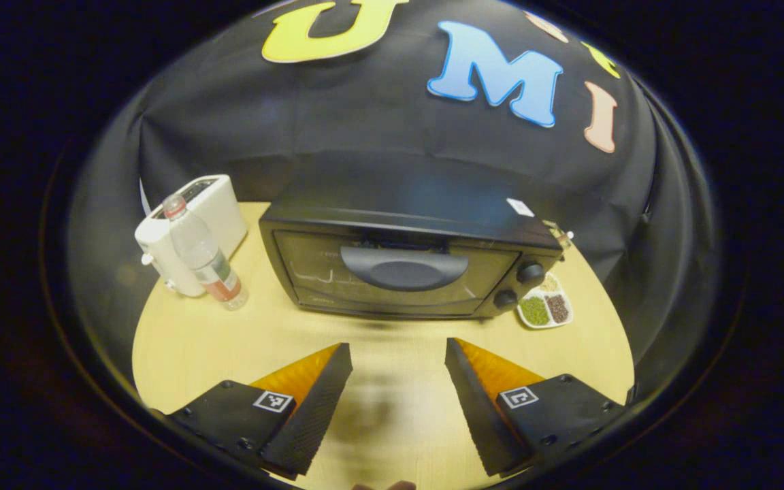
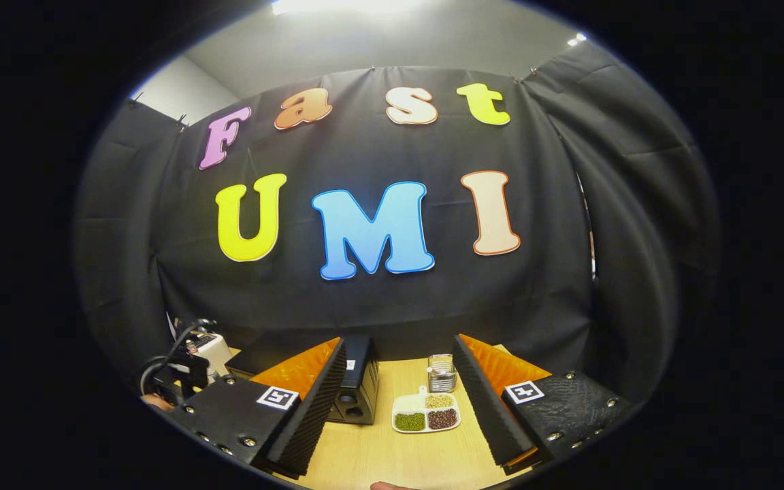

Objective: Open the electric oven with the left hand, put the food in, and close the electric oven.

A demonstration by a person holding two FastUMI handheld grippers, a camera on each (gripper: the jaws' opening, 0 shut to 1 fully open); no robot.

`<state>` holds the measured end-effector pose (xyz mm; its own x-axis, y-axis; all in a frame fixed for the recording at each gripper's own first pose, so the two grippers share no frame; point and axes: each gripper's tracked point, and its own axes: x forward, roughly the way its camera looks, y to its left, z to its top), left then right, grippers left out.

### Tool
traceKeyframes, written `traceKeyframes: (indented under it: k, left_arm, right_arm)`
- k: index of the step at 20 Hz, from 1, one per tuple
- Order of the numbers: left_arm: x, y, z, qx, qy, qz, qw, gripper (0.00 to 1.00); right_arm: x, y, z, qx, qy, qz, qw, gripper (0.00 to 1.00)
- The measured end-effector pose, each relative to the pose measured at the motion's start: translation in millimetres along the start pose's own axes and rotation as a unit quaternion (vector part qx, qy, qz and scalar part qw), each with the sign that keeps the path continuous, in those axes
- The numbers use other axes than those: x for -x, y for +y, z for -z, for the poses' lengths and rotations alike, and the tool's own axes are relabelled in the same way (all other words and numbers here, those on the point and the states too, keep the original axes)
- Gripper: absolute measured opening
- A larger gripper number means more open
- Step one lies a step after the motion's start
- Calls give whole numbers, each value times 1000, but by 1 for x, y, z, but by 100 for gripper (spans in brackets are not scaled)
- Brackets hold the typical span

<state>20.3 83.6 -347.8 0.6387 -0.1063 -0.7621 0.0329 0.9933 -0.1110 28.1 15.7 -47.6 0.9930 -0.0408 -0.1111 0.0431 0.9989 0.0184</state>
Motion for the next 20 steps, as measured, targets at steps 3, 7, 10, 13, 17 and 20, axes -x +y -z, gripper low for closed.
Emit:
traceKeyframes:
  k: [3,7,10,13,17,20]
  left_arm:
    - [38,-14,-45,-5,-92,7,996,95]
    - [118,-21,-124,-10,-249,1,968,98]
    - [182,-27,-162,-40,-319,-1,947,90]
    - [222,-29,-180,-50,-348,4,936,98]
    - [251,-22,-192,-55,-369,1,928,98]
    - [253,-15,-188,-58,-372,4,926,98]
  right_arm:
    - [-2,6,-7,6,-8,-5,1000,95]
    - [-1,24,-24,10,-28,-16,999,95]
    - [2,44,-46,2,-50,-35,998,95]
    - [6,65,-59,11,-68,-48,996,94]
    - [12,88,-60,22,-70,-68,995,95]
    - [17,97,-62,23,-66,-65,995,95]
